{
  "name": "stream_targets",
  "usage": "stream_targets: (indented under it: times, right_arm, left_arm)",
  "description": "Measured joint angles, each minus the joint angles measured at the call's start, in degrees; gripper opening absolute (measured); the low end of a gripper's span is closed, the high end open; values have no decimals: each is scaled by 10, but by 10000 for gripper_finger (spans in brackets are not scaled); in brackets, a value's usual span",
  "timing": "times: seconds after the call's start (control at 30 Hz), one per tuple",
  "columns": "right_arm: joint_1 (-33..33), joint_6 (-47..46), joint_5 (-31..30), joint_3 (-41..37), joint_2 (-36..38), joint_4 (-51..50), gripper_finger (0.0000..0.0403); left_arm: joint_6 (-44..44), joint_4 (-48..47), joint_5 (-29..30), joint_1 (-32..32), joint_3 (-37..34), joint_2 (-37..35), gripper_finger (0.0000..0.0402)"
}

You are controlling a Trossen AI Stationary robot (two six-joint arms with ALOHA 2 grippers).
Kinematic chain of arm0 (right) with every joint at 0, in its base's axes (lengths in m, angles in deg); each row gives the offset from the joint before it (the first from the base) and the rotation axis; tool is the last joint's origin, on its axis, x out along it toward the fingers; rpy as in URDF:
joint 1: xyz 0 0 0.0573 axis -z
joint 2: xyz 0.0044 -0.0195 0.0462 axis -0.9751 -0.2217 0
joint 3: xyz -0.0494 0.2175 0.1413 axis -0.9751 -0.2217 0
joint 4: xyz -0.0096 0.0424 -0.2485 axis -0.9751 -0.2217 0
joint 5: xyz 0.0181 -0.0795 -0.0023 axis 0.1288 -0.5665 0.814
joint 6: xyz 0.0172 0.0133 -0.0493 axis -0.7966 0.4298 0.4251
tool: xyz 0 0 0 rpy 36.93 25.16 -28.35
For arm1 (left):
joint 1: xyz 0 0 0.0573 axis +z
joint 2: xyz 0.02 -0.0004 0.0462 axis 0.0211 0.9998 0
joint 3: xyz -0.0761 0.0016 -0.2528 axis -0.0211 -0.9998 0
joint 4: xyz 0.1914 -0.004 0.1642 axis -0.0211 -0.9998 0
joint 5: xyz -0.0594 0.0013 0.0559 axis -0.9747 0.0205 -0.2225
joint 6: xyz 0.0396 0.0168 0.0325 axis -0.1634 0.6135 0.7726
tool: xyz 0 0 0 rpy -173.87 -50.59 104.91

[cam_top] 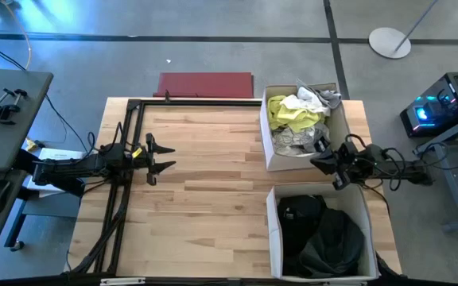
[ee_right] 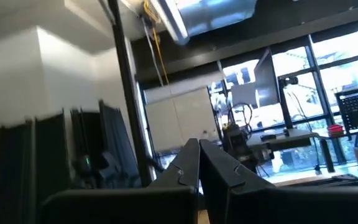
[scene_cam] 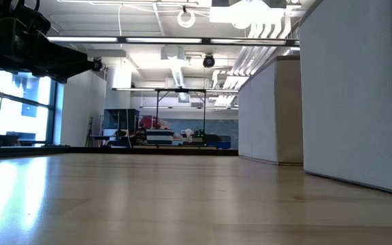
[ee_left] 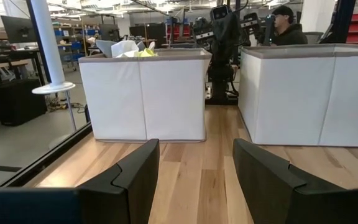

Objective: Sort clothes
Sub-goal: Return to Home Position

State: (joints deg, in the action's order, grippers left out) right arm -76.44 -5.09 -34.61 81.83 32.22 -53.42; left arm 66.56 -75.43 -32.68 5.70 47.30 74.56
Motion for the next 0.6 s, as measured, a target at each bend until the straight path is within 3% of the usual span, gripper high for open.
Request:
stream_targets:
  times: [0.13, 0.4, 0.6]
  right_arm:
    - [1, 45, 2, 0, 1, -71, 0]
    - [0, 125, -149, 2, 1, -158, 0]
    - [1, 176, -110, 2, 1, -199, 0]
  left_arm:
    - [0, 2, 2, 0, 0, 1, 195]
    - [0, 2, 5, 0, 0, 5, 195]
    - [0, 1, 4, 0, 0, 5, 195]
